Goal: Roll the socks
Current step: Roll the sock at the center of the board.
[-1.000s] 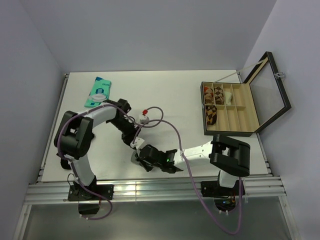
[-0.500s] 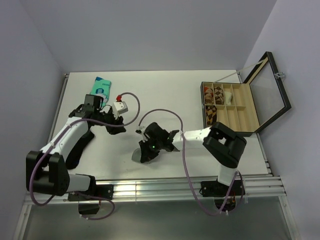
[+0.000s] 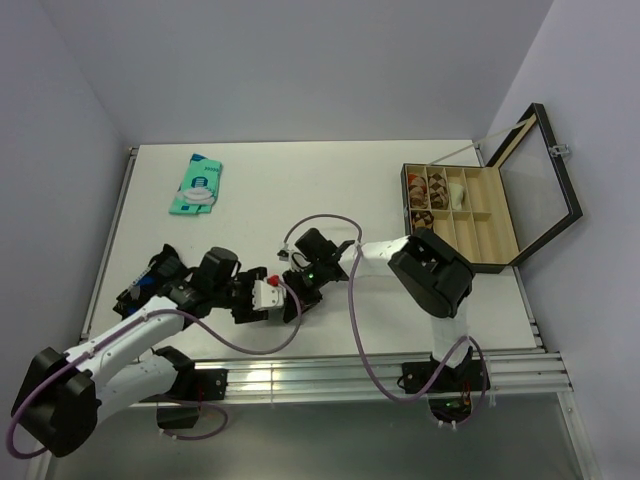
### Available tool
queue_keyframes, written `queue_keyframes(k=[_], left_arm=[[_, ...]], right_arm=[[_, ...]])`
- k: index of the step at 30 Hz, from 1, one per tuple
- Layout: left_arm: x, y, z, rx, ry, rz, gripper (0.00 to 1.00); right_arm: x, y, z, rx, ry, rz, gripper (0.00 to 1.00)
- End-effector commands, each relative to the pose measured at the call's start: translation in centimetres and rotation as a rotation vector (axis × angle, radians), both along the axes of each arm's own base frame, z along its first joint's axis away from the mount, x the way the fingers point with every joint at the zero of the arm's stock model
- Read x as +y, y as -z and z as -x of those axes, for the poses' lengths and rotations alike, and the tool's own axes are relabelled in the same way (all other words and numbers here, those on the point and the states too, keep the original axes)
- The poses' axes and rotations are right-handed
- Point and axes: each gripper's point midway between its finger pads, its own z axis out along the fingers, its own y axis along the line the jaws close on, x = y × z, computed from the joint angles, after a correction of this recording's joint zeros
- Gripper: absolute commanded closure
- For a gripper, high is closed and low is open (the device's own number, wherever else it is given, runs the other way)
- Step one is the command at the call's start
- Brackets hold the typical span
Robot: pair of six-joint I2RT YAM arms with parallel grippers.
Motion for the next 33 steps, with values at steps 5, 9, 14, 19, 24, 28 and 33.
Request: queue_keyframes(k=[5, 9, 14, 19, 24, 28, 33], left_arm=[[-2.4, 0.9, 0.6, -0.149, 0.097, -0.039, 0.27], [-3.4, 1.9, 2.0, -0.135, 0.151, -0.057, 0.29], [-4.1, 3.0, 2.4, -0.115, 0.168, -0.093, 0.35], [-4.5, 3.4, 1.8, -0.107, 0.152, -0.108, 0.43], [-4.5, 4.3, 1.6, -0.097, 0.149, -0.133, 0.58], [-4.5, 4.7, 2.0, -0.045, 0.152, -0.154, 0.88], [-4.6, 5.0, 3.4, 0.047, 0.190, -0.160, 1.00]], right_arm=[[-0.1, 0.3, 0.1, 0.087, 0.009, 0.014, 0.96], [-0.1, 0.5, 0.0, 0.093, 0.017, 0.004, 0.96], [-0.3, 0.8, -0.1, 0.093, 0.021, 0.012, 0.97], [-0.5, 0.6, 0.1, 0.090, 0.022, 0.005, 0.98], [-0.8, 0.7, 0.0, 0.084, 0.027, 0.009, 0.98], [-1.2, 0.6, -0.3, 0.064, 0.053, 0.015, 0.88], [-2.0, -0.5, -1.4, -0.036, 0.111, 0.023, 0.64]])
